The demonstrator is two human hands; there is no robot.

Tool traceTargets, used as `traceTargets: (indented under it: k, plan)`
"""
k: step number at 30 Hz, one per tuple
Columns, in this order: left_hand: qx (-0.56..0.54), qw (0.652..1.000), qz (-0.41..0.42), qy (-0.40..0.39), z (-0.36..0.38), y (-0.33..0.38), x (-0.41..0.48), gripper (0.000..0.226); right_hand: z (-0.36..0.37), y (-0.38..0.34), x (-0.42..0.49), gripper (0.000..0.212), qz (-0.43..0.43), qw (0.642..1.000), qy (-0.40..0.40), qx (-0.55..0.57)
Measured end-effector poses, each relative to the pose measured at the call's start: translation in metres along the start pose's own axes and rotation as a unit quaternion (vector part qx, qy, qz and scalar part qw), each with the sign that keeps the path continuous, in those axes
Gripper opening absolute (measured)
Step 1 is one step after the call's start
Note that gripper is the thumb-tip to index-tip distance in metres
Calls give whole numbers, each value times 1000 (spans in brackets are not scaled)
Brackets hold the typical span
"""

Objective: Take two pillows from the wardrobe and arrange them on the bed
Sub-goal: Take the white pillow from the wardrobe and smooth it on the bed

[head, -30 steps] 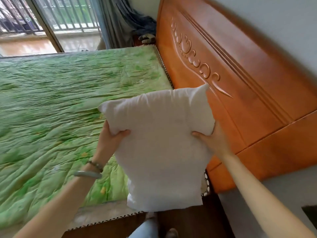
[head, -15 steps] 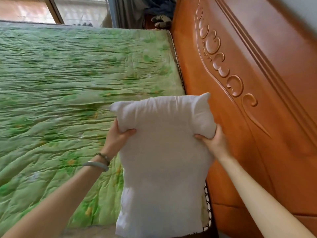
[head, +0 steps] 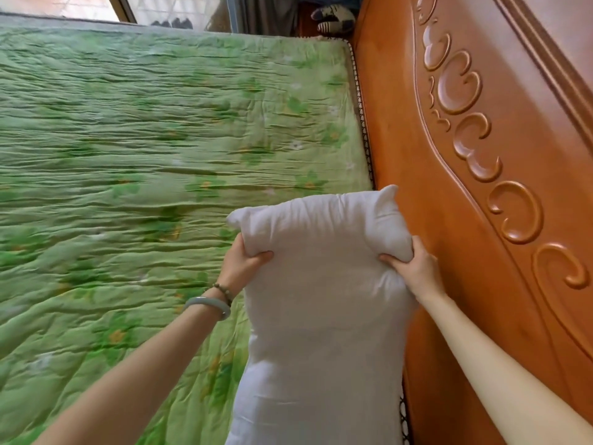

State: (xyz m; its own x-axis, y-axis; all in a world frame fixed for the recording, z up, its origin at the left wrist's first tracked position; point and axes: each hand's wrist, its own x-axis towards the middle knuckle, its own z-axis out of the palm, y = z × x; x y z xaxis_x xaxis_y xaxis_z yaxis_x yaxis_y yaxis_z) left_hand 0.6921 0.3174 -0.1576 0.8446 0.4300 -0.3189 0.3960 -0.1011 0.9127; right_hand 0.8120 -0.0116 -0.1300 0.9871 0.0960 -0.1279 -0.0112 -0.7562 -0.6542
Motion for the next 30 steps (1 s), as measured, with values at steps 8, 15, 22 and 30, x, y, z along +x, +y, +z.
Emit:
traceTargets:
  k: [8,15,22,30]
  plan:
    - [-6,998,-55,20,10,-15,93,58,70,21,67,50,70,995,-62,33]
    - [17,996,-83,14,38,-64,169,55,130,60,113,52,139,988,-61,41]
    - [17,973,-199,119,55,-92,222,49,138,81,169,76,246,955,-61,153]
    - [-61,939,-304,151,46,-117,274,69,167,68,271,40,353,902,-4,247]
